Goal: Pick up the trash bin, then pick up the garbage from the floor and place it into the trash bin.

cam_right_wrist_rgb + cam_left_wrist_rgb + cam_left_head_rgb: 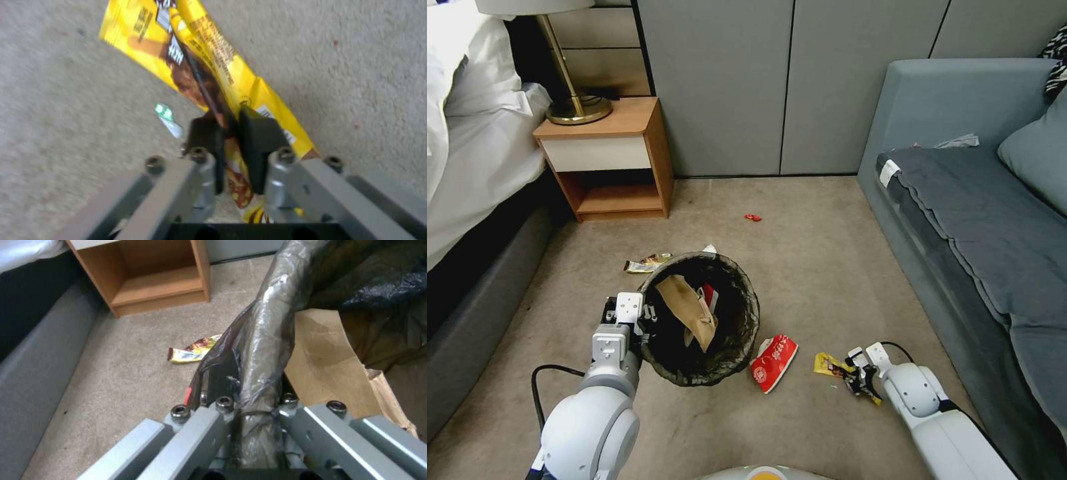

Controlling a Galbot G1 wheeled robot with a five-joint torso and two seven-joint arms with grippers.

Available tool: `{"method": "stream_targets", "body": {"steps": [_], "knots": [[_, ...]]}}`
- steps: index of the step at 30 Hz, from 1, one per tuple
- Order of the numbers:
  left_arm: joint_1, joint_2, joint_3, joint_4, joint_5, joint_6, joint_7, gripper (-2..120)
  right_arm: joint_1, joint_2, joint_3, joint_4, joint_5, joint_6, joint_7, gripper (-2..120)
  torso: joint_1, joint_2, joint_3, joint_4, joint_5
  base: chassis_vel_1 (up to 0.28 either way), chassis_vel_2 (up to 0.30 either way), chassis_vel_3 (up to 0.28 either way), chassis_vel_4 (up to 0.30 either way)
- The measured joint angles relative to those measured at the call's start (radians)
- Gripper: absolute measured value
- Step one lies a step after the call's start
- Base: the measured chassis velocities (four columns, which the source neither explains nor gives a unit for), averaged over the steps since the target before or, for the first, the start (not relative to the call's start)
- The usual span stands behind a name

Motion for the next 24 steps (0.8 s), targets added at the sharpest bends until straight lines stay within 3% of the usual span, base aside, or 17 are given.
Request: {"method": "stream_targets", "body": {"steps": [2,7,13,18,21,24], "knots": [[0.000,0.000,0.000,0.000,0.000,0.000,0.000,0,-0.009,0.005,0.007,0.020,0.020,0.001,0.005,1,0.000,0.000,0.000,-0.0001,-0.0001,0.000,0.000,0.000,0.000],[0.000,0.000,0.002,0.002,0.000,0.000,0.000,0,-0.028,0.017,0.028,0.065,0.057,0.008,0.009,0,0.000,0.000,0.000,0.0000,-0.0002,0.000,0.000,0.000,0.000],[0.001,0.005,0.003,0.002,0.000,0.000,0.001,0,-0.093,0.031,0.090,0.210,0.124,0.126,-0.007,0,0.000,0.000,0.000,-0.0001,0.0002,0.000,0.000,0.000,0.000],[0.002,0.008,0.003,-0.004,-0.008,0.005,0.001,0,-0.143,0.046,0.154,0.349,0.231,0.139,0.004,0,0.000,0.000,0.000,-0.0001,-0.0002,0.000,0.000,0.000,0.000],[0.002,0.009,0.003,-0.013,-0.018,0.016,0.001,0,-0.165,0.071,0.222,0.425,0.338,0.302,-0.040,0,0.000,0.000,0.000,-0.0001,0.0002,0.000,0.000,0.000,0.000],[0.002,0.008,0.004,-0.017,-0.019,0.020,0.001,0,-0.179,0.083,0.276,0.508,0.401,0.335,-0.056,0,0.000,0.000,0.000,0.0000,-0.0001,0.000,0.000,0.000,0.000]]}}
